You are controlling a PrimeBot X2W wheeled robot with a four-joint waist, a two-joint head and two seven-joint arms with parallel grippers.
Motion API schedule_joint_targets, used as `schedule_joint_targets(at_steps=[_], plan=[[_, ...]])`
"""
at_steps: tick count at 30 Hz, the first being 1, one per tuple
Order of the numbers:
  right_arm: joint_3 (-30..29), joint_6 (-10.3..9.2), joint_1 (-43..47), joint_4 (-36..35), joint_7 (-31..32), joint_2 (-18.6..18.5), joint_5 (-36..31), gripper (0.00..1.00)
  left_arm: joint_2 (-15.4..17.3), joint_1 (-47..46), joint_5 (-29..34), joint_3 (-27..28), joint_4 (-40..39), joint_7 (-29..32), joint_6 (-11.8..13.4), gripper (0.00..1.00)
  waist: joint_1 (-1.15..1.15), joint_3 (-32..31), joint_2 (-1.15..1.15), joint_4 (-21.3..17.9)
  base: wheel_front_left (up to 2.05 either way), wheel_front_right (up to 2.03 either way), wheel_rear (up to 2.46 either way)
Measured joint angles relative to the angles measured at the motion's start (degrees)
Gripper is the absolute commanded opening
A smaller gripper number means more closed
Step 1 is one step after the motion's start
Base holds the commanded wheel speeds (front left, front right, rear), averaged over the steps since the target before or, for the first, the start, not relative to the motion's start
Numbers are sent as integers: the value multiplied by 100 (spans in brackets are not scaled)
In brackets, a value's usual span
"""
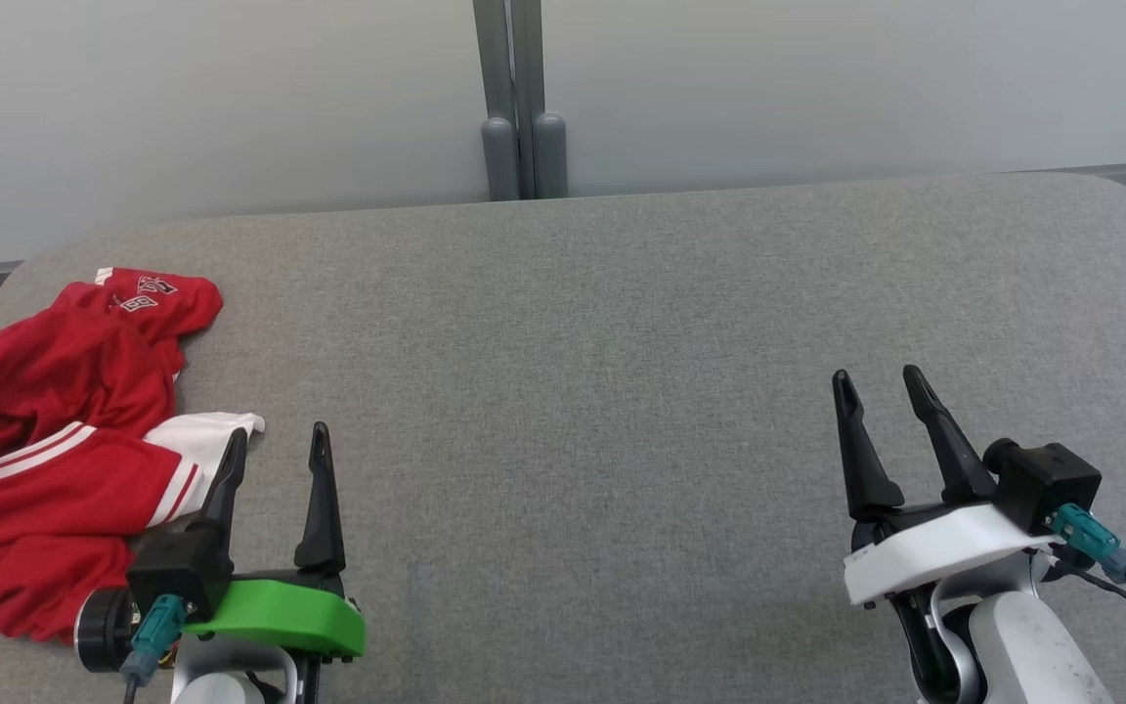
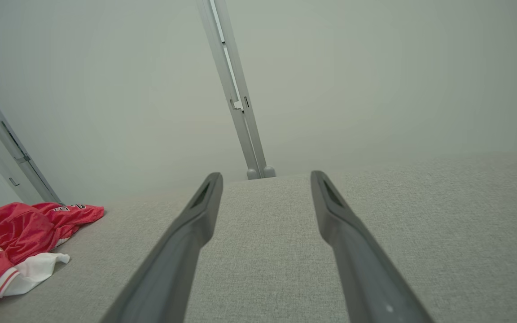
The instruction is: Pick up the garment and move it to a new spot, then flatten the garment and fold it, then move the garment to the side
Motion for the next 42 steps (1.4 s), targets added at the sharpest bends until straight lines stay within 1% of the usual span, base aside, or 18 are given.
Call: schedule_joint_targets(at_steps=[12,20,42], plan=[[7,0,-9,-65,-144,29,-446,100,-9,-1,532,-16,-8,-142,48,100,0,17,0,18,0,0,0],[26,1,-14,-83,-225,34,-699,100,-12,-1,747,-33,-37,-225,51,100,0,24,0,38,0,0,0],[27,1,-24,-74,-226,43,-681,100,-21,-3,666,-10,77,-225,52,100,0,3,0,55,0,0,0]])
